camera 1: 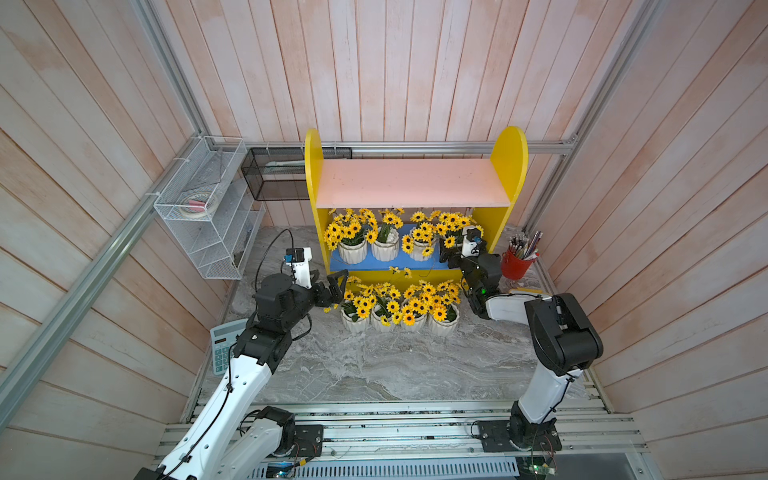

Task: Take the sunflower pots off the shelves
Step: Pick up the sunflower pot from the shelf.

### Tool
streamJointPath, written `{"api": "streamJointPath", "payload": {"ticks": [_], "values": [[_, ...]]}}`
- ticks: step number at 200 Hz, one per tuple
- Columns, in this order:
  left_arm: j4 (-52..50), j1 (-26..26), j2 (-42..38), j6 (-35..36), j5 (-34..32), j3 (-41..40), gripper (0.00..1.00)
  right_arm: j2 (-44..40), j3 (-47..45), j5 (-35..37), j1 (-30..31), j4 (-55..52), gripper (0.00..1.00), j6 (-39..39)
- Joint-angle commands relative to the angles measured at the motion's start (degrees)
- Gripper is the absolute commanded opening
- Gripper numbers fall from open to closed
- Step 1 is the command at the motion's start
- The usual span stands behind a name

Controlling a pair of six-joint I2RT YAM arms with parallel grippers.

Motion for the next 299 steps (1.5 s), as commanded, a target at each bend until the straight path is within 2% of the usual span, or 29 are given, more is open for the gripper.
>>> {"api": "streamJointPath", "payload": {"ticks": [1,147,186,210,222,246,299], "values": [[0.4,0.3,-0.3,1.2,0.1,-0.6,1.0,1.3,1.0,0.4,-0.3,0.1,0.98,1.3],[0.4,0.3,0.1,1.9,0.1,-0.7,1.0,5.6,2.7,0.0,-0.4,5.9,0.97,3.8],[0.4,0.3,-0.2,2.1,-0.1,-0.8,1.0,5.4,2.5,-1.0,-0.4,6.8,0.81,3.9],[0.4,0.3,-0.2,2.2,0.0,-0.8,1.0,4.9,1.9,-2.0,-0.5,7.0,0.66,3.8],[0.5,0.3,-0.2,2.1,0.1,-0.8,1.0,4.2,1.1,-2.4,-0.5,7.3,0.48,3.9],[0.5,0.3,-0.2,2.1,0.2,-0.9,1.0,2.2,-0.3,-2.6,-0.6,7.9,0.0,4.2],[1.1,0.3,0.1,1.8,1.8,-0.9,1.0,-5.3,-3.7,-0.6,-0.4,8.1,0.0,4.3]]}}
